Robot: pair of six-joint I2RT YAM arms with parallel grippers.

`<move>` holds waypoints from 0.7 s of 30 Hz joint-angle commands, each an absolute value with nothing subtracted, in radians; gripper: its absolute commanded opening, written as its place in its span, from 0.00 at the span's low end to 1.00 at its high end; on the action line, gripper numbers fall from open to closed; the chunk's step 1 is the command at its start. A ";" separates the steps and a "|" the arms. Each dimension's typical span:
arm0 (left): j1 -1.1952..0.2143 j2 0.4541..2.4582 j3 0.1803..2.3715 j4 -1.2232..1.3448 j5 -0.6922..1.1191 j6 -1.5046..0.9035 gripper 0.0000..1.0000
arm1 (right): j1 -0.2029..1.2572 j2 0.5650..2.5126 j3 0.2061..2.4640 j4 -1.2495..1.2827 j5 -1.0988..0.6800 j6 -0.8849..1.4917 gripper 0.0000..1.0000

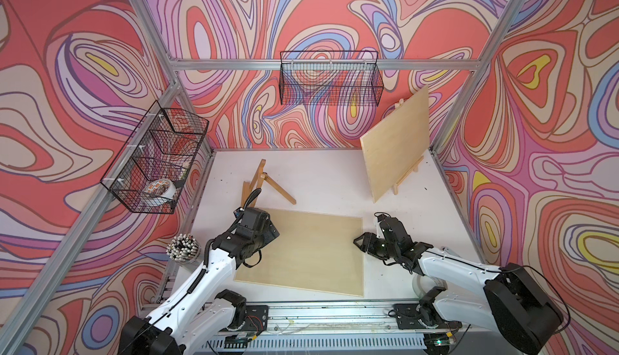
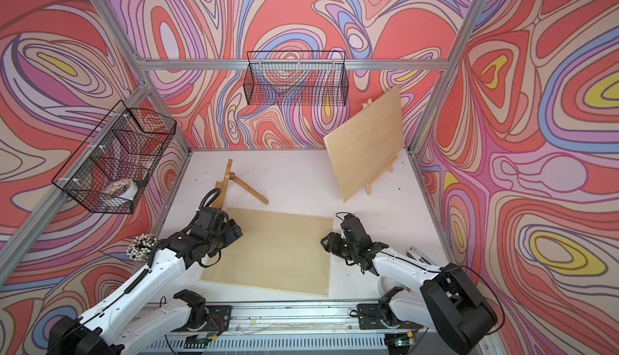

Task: Disassemble the easel
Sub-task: Place the drawing board at the center of the board.

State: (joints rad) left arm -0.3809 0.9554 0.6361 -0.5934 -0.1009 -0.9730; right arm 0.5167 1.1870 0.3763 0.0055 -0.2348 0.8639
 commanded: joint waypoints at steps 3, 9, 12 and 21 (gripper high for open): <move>-0.385 0.930 0.675 -0.603 -0.070 -0.960 0.89 | 0.503 1.149 0.446 -0.033 -0.230 0.810 0.70; -0.385 0.873 0.721 -0.629 -0.017 -0.918 0.90 | 0.504 1.209 0.547 -0.053 -0.371 0.759 0.72; -0.385 0.848 0.752 -0.662 -0.002 -0.894 0.90 | 0.503 1.247 0.577 -0.099 -0.371 0.742 0.71; -0.384 0.783 0.921 -0.757 0.120 -0.727 0.90 | 0.604 1.265 0.678 -0.039 -0.363 0.657 0.69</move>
State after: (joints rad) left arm -0.3809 0.8055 0.8459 -0.6857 0.0719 -0.8173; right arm 0.5423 1.2579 0.6010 -0.0837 -0.3542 0.7174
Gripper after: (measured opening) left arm 0.897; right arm 0.685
